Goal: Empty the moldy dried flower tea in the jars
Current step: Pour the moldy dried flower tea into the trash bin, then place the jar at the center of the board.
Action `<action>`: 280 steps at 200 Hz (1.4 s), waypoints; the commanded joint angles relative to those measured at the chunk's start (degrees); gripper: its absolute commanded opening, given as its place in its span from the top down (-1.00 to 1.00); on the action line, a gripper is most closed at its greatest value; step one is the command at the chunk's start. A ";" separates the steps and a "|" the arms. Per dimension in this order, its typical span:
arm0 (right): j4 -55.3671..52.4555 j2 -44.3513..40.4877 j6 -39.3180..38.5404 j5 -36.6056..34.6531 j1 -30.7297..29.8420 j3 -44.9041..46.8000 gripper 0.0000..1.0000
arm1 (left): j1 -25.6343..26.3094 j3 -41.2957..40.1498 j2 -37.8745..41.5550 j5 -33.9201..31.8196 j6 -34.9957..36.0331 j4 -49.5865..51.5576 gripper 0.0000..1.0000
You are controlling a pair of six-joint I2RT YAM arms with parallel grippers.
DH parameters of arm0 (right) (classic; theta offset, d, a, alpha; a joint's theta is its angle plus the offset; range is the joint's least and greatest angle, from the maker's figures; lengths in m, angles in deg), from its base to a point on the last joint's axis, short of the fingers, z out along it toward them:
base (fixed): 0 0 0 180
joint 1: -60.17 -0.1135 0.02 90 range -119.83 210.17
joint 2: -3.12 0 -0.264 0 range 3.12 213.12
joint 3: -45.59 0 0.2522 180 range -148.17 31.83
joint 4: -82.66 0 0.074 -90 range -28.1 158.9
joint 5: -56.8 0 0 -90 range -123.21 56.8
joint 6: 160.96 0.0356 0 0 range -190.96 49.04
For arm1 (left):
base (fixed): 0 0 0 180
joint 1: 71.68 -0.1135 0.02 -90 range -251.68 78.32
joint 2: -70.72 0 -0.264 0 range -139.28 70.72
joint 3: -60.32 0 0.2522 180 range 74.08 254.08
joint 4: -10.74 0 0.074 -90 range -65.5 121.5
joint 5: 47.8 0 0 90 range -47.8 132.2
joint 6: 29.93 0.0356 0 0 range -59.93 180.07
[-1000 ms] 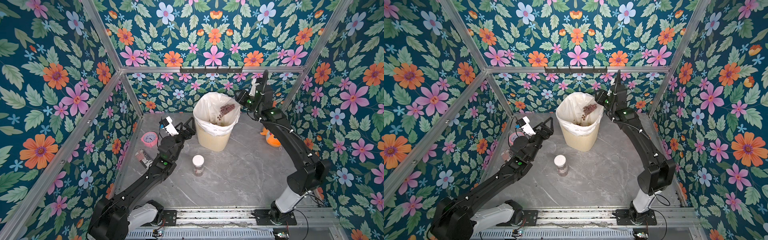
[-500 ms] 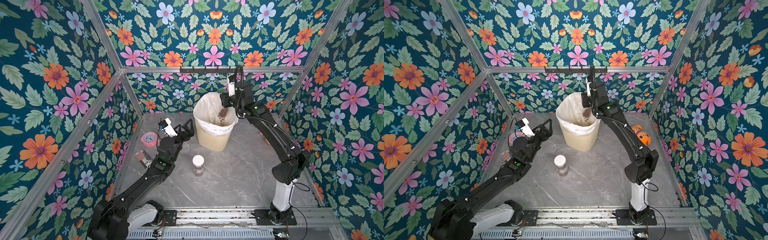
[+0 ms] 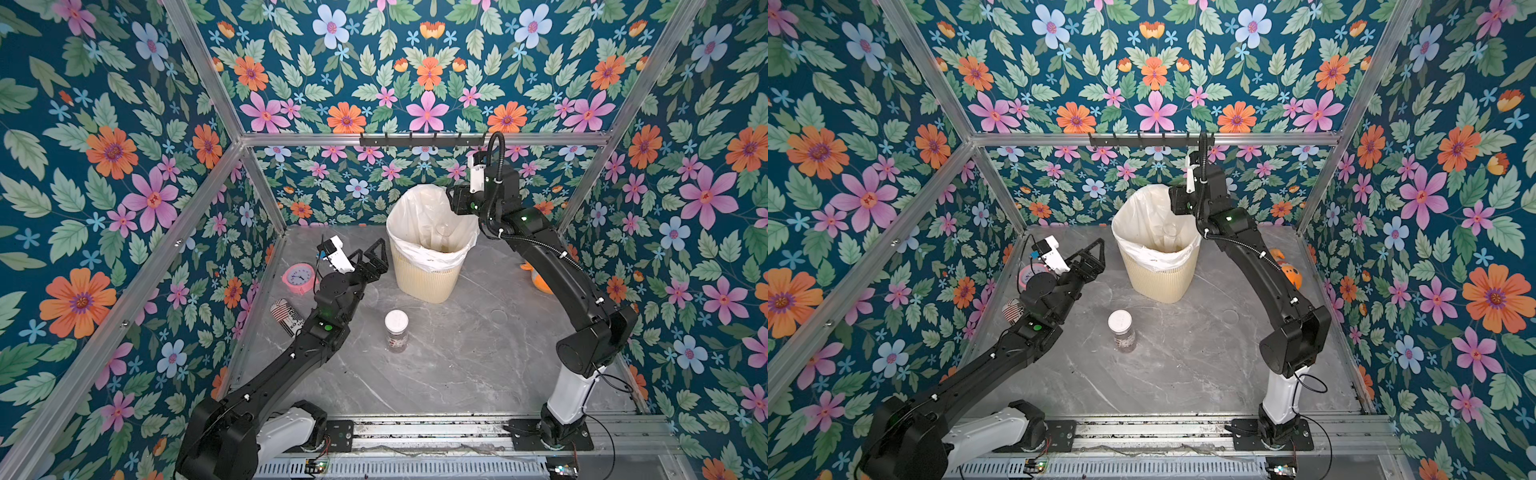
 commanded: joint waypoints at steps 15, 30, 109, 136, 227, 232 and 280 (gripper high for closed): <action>10.56 -3.50 -0.35 -3.42 0.27 4.92 0.06 | -0.05 0.79 -0.38 1.48 0.11 -0.52 -0.95; 9.10 -3.47 0.48 -4.42 0.47 4.06 0.06 | -0.14 1.22 -0.69 2.44 0.28 -0.51 -0.95; 16.20 -6.87 20.74 10.46 7.30 12.22 0.07 | -0.13 6.87 -3.60 9.12 2.83 1.66 -0.89; 18.97 -10.43 28.74 17.20 9.89 14.90 0.07 | -0.14 11.34 -6.92 14.83 3.46 2.28 -0.82; 48.15 -19.57 59.17 33.29 20.31 37.81 0.10 | 0.72 26.34 -17.37 33.17 -1.62 2.41 -0.59; 49.68 -19.57 60.61 33.54 20.55 38.63 0.10 | 0.82 27.14 -18.04 33.98 -1.68 2.84 -0.59; 58.39 -18.24 68.78 35.03 20.80 42.73 0.12 | 2.77 35.06 -23.50 38.62 -2.04 4.28 -0.55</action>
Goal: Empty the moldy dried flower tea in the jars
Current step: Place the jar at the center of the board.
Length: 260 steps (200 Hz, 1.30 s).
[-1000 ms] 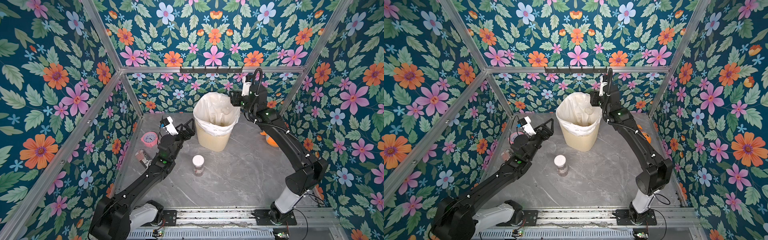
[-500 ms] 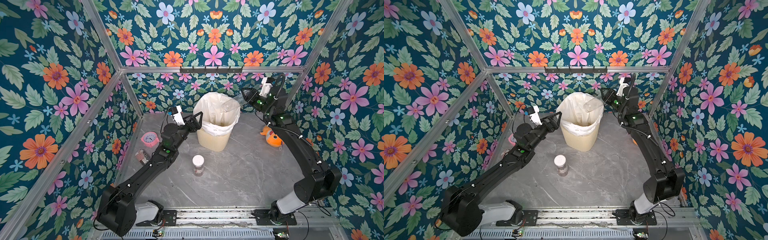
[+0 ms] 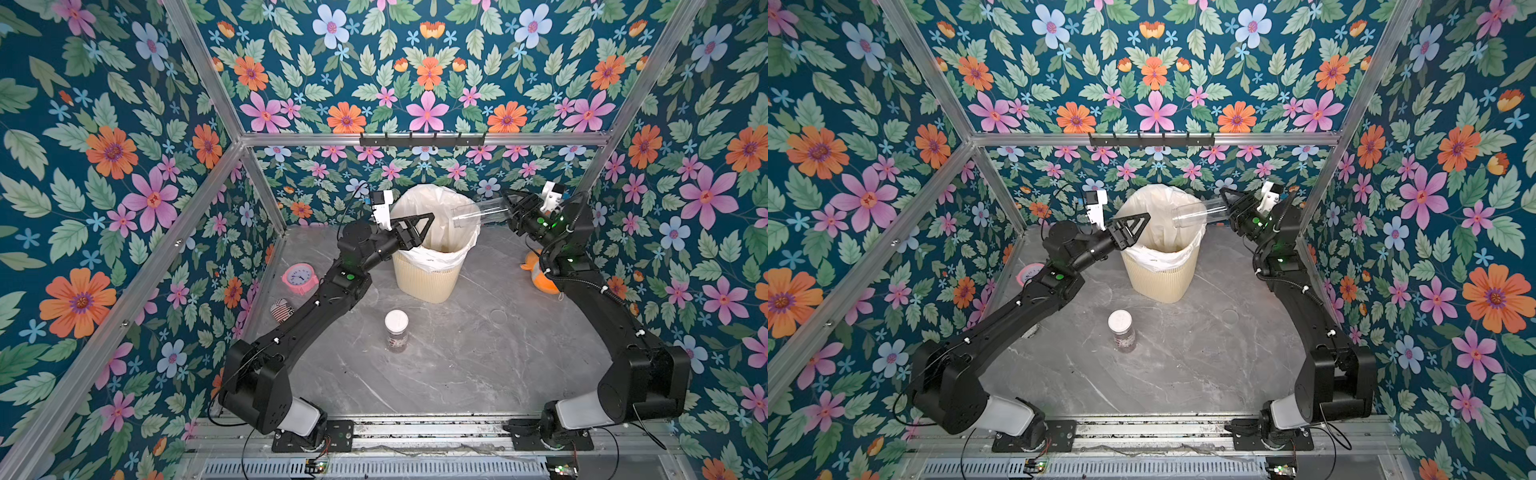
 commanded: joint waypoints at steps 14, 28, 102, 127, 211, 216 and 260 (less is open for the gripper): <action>11.96 1.01 9.14 1.75 0.03 1.60 0.13 | 1.33 5.86 -4.00 5.53 -1.08 0.38 -0.50; 13.31 1.46 10.61 2.21 0.01 1.70 0.14 | 1.81 8.06 -5.91 6.79 -1.28 2.24 -0.44; 11.88 0.45 9.47 3.67 0.03 3.06 0.16 | 3.31 11.52 -8.49 9.41 -0.65 5.42 -0.31; 12.57 0.19 10.05 4.04 -0.05 4.52 0.17 | 3.56 12.08 -8.95 10.22 -0.87 4.62 -0.24; 13.06 -0.23 10.67 4.92 -0.32 5.99 0.17 | 4.37 15.09 -11.43 11.41 -1.42 6.30 0.17; 13.06 -0.19 10.67 4.92 -0.38 6.07 0.17 | 4.38 15.15 -11.43 11.32 -1.44 6.30 0.19; 14.36 0.10 11.01 5.57 -0.32 6.46 0.14 | 4.46 15.40 -11.26 11.23 -1.55 6.47 0.39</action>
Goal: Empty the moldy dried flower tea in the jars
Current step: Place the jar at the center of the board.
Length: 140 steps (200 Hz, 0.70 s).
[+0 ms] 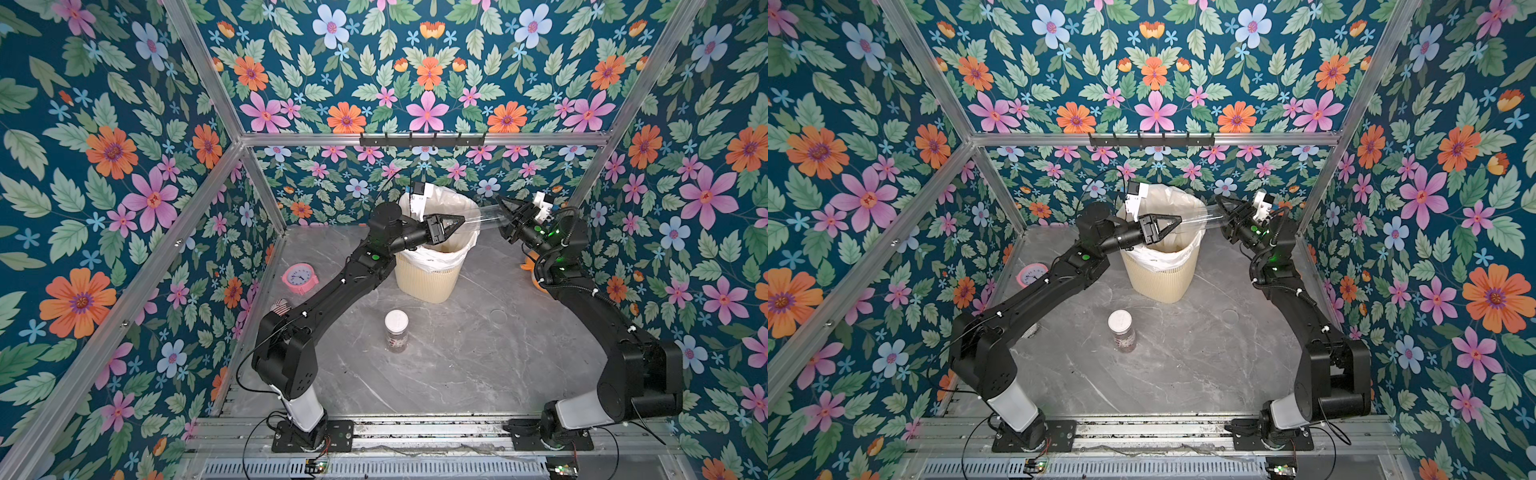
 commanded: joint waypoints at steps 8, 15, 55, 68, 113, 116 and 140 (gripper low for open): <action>3.97 -0.03 1.07 1.45 -0.01 0.00 0.13 | 0.10 0.54 0.19 0.37 -0.45 -1.21 0.44; 4.22 -0.03 1.26 1.57 -0.02 0.02 0.13 | 0.16 0.63 0.18 0.46 -0.54 -1.39 0.49; 5.36 -0.02 1.91 2.00 -0.02 0.26 0.08 | 0.36 0.89 0.00 0.63 -0.93 -1.93 0.68; 5.63 0.13 2.12 2.06 -0.08 0.18 0.08 | 0.46 0.80 0.00 0.64 -0.96 -1.87 0.69; 7.90 0.72 3.85 3.24 0.47 0.16 -0.15 | 0.47 0.72 0.09 0.11 -0.87 -2.12 0.76; 8.05 0.74 4.00 3.31 0.57 0.29 -0.18 | 0.48 0.64 0.09 0.11 -0.90 -2.29 0.76; 8.45 -0.05 4.58 3.76 1.47 1.45 -0.42 | 0.45 0.77 0.02 0.34 -1.17 -3.55 0.76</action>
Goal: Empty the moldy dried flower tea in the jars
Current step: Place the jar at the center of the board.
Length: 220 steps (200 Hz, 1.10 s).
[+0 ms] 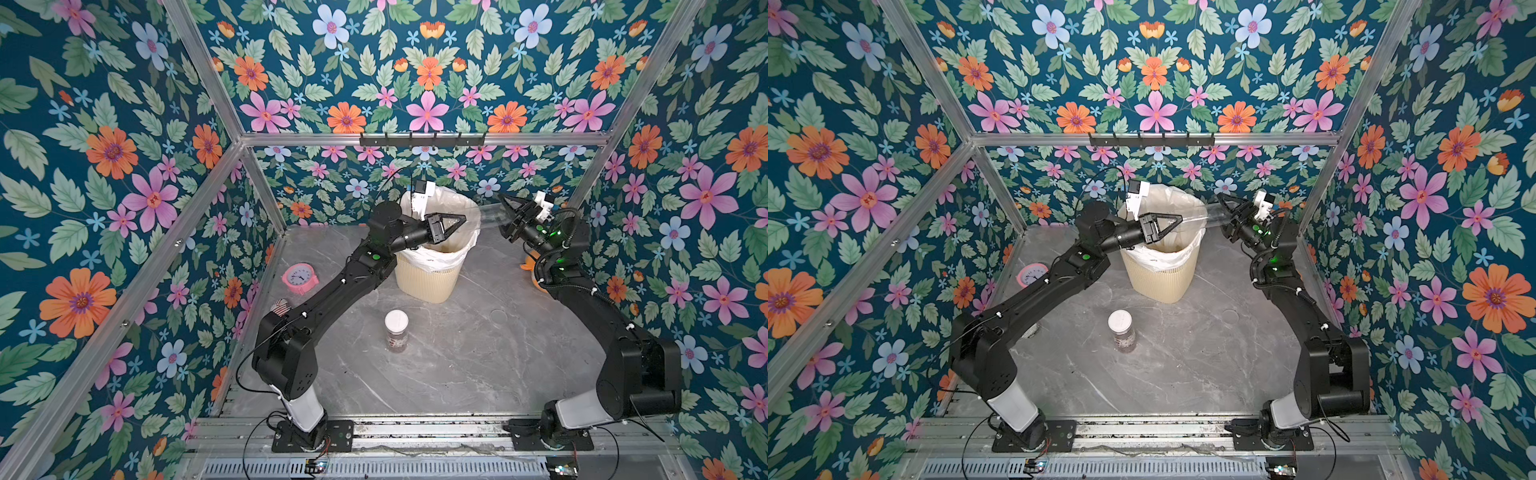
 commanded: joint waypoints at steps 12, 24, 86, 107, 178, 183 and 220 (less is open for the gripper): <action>4.64 -1.47 1.07 2.15 1.35 1.75 -0.50 | -0.19 0.84 -0.07 -0.81 0.44 -1.00 0.80; 4.14 -2.53 0.92 2.40 2.24 3.09 -0.57 | -0.19 1.00 -0.06 -0.70 0.66 -0.44 0.84; -5.30 -11.40 -4.20 3.35 9.58 13.25 -0.69 | 1.11 4.78 -1.57 1.46 2.48 6.04 0.98; -10.35 -15.35 -6.92 3.56 13.08 16.24 -0.68 | 3.43 8.41 -2.82 2.44 6.55 12.68 1.00; -34.12 -24.95 -23.92 3.70 18.96 14.65 -0.68 | 8.53 13.71 -3.92 -3.50 19.52 38.28 1.00; -36.06 -25.43 -25.47 3.26 18.96 14.33 -0.68 | 8.60 13.50 -3.70 -4.17 20.03 39.64 1.00; -44.23 -27.80 -32.26 0.61 19.04 13.68 -0.68 | 9.61 11.27 -2.70 -6.80 22.87 47.13 1.00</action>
